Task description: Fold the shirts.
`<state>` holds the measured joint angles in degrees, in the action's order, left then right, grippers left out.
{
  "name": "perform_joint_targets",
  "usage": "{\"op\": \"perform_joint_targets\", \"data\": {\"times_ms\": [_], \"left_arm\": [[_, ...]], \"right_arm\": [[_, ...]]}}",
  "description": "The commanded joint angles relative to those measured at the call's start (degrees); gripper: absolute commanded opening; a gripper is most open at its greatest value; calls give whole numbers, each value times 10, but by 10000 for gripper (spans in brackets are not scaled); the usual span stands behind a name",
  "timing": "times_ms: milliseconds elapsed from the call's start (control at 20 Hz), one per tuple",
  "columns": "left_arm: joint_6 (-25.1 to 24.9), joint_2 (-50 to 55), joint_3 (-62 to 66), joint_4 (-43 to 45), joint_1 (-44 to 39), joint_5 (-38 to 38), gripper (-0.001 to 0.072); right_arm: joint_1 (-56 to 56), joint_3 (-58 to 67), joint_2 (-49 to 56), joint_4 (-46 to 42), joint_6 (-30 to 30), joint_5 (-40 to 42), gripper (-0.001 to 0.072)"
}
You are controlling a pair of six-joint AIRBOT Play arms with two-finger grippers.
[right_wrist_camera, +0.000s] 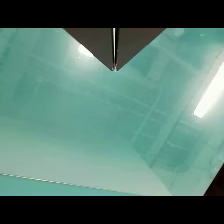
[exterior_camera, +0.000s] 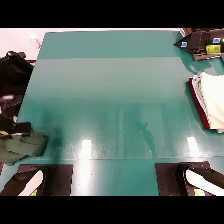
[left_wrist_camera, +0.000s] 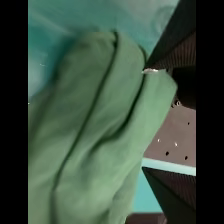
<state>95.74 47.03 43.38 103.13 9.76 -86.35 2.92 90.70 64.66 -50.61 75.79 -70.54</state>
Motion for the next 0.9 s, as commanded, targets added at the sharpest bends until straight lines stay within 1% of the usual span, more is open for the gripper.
{"op": "perform_joint_targets", "data": {"times_ms": [0,100,150,200,250,300,350,450,550,700,850], "left_arm": [[17,-3,-106,4,8,75,677],[35,-3,-125,3,8,111,677],[35,-3,-125,3,8,117,675],[40,-3,-122,3,8,117,622],[49,-3,-115,2,7,108,340],[48,-3,-103,-1,7,104,103],[47,-3,-81,-7,7,103,26],[37,-3,5,-45,3,99,25],[27,-3,131,-86,-35,103,22],[28,0,310,-89,-156,129,21],[27,35,444,-85,-283,137,20]], "right_arm": [[0,0,0,0,0,-1,17],[0,0,0,0,0,-1,17],[0,0,0,0,0,-1,17],[0,0,0,0,0,-1,17],[0,0,0,0,0,-1,17],[0,0,0,0,0,-2,17],[0,0,0,0,0,-4,17],[0,0,0,0,0,-10,17],[0,10,-2,0,0,-10,17],[0,74,-1,0,4,-16,16],[0,139,-1,-4,14,-21,17]]}}
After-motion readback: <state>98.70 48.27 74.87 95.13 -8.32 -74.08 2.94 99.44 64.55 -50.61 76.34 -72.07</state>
